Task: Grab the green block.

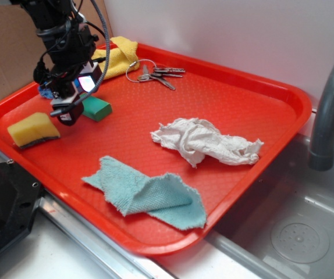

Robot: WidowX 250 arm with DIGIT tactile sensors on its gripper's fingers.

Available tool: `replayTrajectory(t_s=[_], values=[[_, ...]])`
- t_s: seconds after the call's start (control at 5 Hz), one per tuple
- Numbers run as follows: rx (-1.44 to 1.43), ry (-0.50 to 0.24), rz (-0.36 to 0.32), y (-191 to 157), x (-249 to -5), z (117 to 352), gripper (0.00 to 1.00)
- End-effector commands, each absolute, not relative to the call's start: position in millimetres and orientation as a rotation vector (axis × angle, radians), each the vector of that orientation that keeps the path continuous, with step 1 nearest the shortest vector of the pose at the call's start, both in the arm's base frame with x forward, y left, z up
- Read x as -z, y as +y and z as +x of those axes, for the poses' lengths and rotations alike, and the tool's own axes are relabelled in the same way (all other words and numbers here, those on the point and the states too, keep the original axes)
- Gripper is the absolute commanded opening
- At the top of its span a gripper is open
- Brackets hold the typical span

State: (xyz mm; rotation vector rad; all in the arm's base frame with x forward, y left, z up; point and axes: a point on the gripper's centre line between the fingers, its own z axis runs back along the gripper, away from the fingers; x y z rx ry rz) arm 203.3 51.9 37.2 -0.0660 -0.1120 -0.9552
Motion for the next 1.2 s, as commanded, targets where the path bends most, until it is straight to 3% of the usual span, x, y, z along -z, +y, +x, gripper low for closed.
replayTrajectory(t_s=[0.0, 0.2, 0.4, 0.6, 1.0], values=[[0.961, -0.129, -0.039, 44.1, -35.7, 219.6, 1.0], [0.946, -0.088, -0.035, 38.6, -18.7, 227.0, 0.92], [0.918, -0.036, 0.013, 37.6, -16.0, 228.0, 0.0], [0.805, 0.013, 0.077, 34.9, -30.5, 228.5, 0.0], [0.31, -0.128, 0.076, -8.6, -134.1, 243.3, 0.0]])
